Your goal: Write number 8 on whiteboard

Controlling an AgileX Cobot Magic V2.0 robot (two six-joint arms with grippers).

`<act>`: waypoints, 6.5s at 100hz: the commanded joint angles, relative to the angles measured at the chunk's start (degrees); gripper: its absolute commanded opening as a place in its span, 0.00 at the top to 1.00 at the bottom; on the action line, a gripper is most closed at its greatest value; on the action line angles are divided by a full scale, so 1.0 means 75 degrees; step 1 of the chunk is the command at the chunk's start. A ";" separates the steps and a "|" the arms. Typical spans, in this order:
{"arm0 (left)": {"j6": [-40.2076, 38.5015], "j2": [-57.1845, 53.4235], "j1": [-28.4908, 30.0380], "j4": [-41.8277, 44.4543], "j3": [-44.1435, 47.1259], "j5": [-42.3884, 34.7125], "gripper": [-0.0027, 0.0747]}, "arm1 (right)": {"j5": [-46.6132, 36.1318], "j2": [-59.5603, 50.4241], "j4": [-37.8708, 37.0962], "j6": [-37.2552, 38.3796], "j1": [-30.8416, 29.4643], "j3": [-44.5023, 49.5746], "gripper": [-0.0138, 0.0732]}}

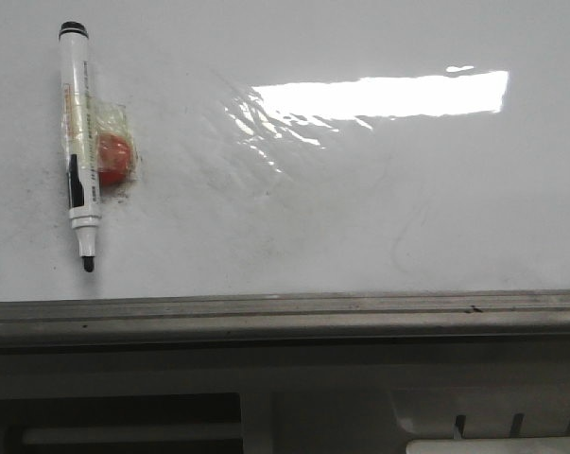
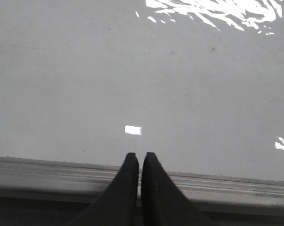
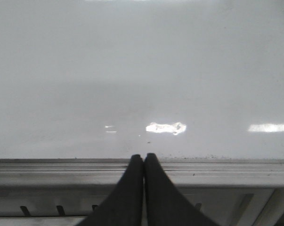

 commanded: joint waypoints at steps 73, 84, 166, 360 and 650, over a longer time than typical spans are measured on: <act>-0.0046 -0.0235 0.0001 0.0991 0.0243 -0.0477 0.99 | -0.0161 -0.0170 -0.0043 -0.0034 -0.0051 0.0102 0.91; -0.0046 -0.0235 0.0001 0.1030 0.0243 -0.0719 0.99 | -0.0161 -0.0170 -0.0043 -0.0034 -0.0051 0.0102 0.91; -0.0046 -0.0235 0.0001 0.1905 0.0243 -0.2352 0.99 | -0.2023 -0.0170 -0.0048 -0.0033 -0.0051 0.0102 0.91; -0.0161 0.3252 -0.0782 0.0880 -0.2352 -0.2892 0.52 | -0.1133 0.1763 0.1163 -0.0684 0.0389 -0.1924 0.91; -0.0069 0.8371 -0.5592 0.4265 -0.3201 -0.6043 0.99 | -0.0626 0.7369 0.1672 -0.0867 0.6980 -0.5832 0.46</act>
